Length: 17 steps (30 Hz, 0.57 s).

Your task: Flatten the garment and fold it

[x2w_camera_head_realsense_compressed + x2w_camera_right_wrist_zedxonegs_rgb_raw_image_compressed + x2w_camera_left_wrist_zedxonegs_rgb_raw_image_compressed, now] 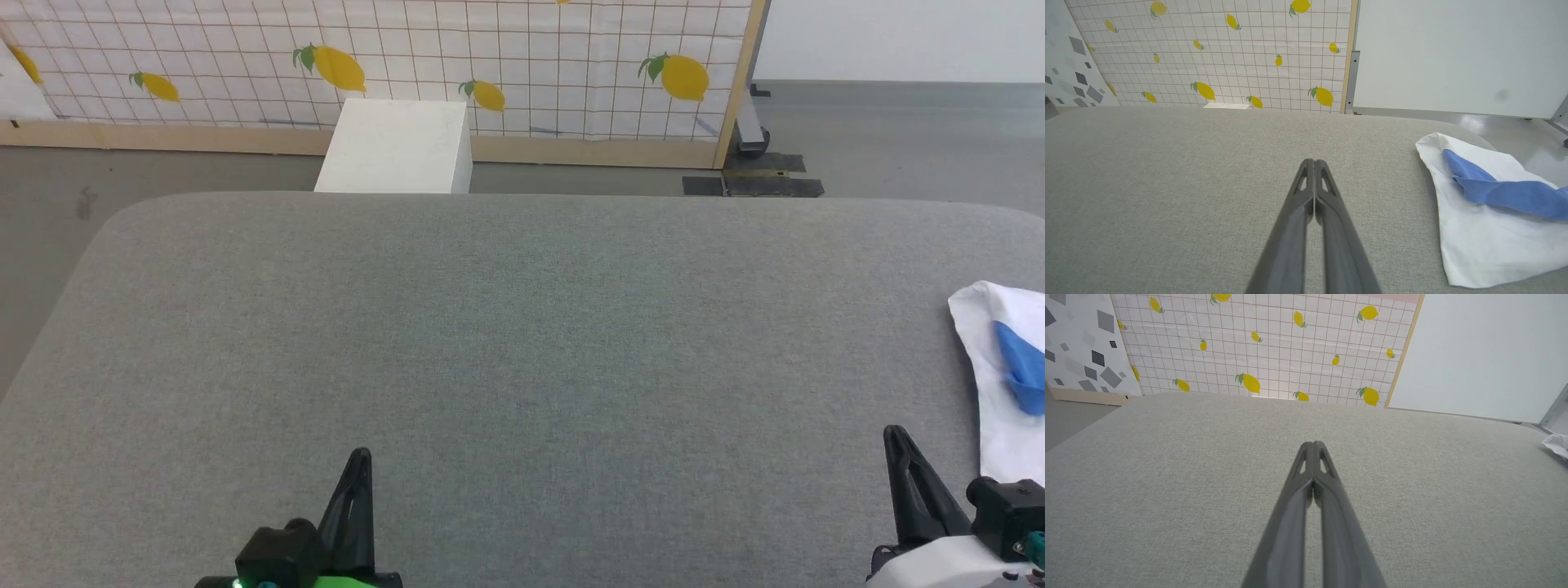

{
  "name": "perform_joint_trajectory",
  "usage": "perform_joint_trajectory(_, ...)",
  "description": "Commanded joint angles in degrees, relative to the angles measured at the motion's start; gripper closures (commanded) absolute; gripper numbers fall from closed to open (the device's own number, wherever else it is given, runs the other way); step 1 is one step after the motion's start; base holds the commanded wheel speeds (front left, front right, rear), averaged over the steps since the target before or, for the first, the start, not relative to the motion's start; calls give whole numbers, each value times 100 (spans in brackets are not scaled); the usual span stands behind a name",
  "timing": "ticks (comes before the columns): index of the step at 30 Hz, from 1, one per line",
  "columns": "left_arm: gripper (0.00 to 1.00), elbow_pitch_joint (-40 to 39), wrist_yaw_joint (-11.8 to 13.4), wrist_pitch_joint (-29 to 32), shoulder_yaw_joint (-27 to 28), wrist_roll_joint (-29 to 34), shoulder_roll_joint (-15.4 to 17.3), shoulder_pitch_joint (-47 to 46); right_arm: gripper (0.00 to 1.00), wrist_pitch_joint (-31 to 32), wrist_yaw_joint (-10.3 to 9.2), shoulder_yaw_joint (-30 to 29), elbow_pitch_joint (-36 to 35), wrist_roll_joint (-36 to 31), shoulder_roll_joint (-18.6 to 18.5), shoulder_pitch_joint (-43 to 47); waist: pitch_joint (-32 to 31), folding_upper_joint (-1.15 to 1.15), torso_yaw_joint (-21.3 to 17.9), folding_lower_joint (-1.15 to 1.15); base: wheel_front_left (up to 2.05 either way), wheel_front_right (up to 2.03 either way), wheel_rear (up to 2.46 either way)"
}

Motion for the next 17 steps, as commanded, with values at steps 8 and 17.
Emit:
perform_joint_trajectory(8, 100, 27, -70, 115, 110, 130, -38, -162, 100, 3, -3, 75, 60, -55, 2, -176, 3, 0, -17, 0, 0, 0, 0)
perform_joint_trajectory(17, 100, 51, -108, 209, 206, 228, -65, -240, 100, 4, -4, 137, 107, -81, 2, -258, 6, 0, -36, 0, 0, 0, 0)
